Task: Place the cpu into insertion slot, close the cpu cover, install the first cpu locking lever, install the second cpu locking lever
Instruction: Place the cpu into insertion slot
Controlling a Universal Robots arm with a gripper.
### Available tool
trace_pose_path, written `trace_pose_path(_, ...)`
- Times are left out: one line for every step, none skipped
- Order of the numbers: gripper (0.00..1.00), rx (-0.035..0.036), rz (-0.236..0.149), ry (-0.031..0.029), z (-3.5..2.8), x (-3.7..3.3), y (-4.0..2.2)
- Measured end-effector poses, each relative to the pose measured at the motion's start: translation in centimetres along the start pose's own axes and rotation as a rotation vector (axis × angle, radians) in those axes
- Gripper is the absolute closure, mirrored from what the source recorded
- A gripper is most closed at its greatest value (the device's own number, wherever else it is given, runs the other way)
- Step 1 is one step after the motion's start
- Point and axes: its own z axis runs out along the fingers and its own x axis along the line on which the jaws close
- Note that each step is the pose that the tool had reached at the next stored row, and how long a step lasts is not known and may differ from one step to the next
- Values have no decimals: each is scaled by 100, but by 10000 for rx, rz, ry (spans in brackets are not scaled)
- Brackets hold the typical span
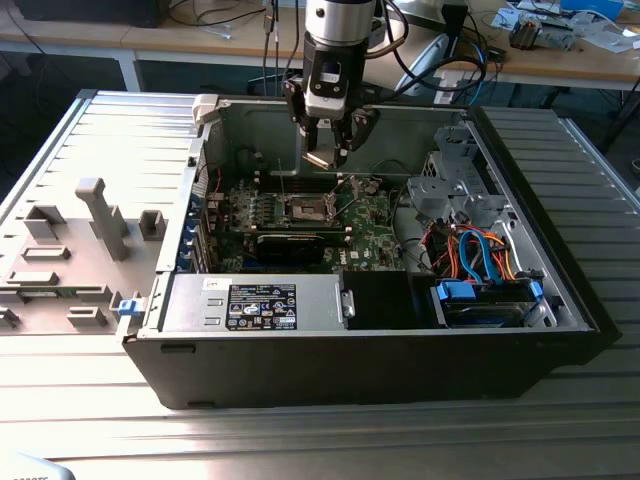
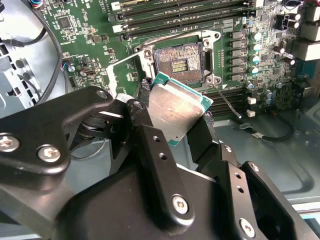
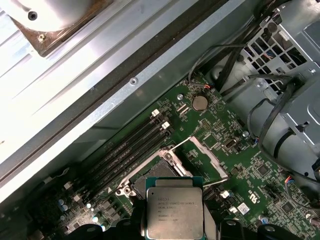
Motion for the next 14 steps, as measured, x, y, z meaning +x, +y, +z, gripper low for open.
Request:
trace_pose_path(46,0,9,0,0,0,0)
trace_pose_path(46,0,21,0,0,0,0)
trace_pose_path(46,0,35,0,1,0,0)
trace_pose_path(46,0,43,-1,1,0,0)
trace_pose_path(46,0,51,-1,1,0,0)
trace_pose_path(46,-1,63,-1,1,0,0)
trace_pose_path(46,-1,76,-1,2,0,0)
trace_pose_path(46,-1,84,-1,2,0,0)
trace_pose_path(46,-1,93,-1,2,0,0)
trace_pose_path(46,-1,101,-1,2,0,0)
trace_pose_path(46,-1,110,-1,2,0,0)
trace_pose_path(46,-1,121,-1,3,0,0)
trace_pose_path(46,-1,129,-1,3,0,0)
trace_pose_path(46,-1,138,-2,3,0,0)
